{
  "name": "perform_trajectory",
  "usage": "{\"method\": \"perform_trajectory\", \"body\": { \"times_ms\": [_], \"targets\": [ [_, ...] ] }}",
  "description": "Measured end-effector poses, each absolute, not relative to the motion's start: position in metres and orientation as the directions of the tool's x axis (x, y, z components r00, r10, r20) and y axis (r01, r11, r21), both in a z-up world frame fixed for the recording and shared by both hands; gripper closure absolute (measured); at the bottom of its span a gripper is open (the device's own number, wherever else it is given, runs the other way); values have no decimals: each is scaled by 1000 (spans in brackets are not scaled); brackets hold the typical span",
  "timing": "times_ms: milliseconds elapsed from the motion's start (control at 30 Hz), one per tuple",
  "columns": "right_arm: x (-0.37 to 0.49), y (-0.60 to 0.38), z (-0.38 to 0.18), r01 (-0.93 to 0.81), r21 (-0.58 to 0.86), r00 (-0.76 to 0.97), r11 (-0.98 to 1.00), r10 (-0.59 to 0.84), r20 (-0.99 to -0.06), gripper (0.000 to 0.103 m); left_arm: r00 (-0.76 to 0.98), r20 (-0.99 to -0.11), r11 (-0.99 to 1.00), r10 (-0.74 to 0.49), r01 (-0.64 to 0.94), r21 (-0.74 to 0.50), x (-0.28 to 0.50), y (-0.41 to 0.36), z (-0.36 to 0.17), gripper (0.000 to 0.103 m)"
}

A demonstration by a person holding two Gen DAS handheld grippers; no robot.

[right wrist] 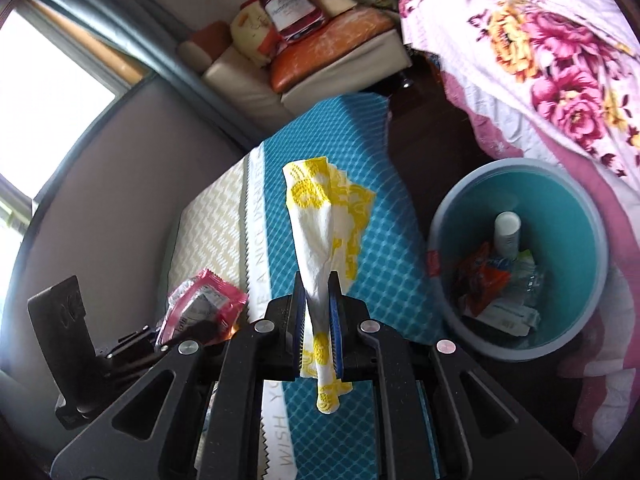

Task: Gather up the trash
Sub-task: 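Carry the pink wrapper and yellow napkin over the teal bin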

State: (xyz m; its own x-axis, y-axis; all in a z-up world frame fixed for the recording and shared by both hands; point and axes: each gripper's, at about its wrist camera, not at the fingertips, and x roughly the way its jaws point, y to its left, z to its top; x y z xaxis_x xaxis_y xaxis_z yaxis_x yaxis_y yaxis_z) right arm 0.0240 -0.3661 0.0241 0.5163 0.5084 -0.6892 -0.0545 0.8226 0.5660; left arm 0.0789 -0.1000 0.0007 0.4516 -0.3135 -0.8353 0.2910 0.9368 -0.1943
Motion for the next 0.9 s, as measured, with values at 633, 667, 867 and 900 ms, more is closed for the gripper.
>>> {"method": "perform_trajectory", "body": {
  "times_ms": [633,667,867,900],
  "targets": [
    [34,-495,-10,169,556,593,814,367,-717,92,317,-883,879,-346,440,-186,148,-256,-41,81],
    [35,-499,-14,177,554,590,813,362,-721,92,313,-885,878,-344,442,-185,150,-259,-43,81],
    [40,-511,-24,209,549,583,809,348,-734,92,290,-895,870,-339,458,-181,161,-278,-54,80],
    [41,-512,-25,211,548,583,810,346,-736,92,287,-896,869,-339,460,-181,164,-282,-56,80]
  ]
}}
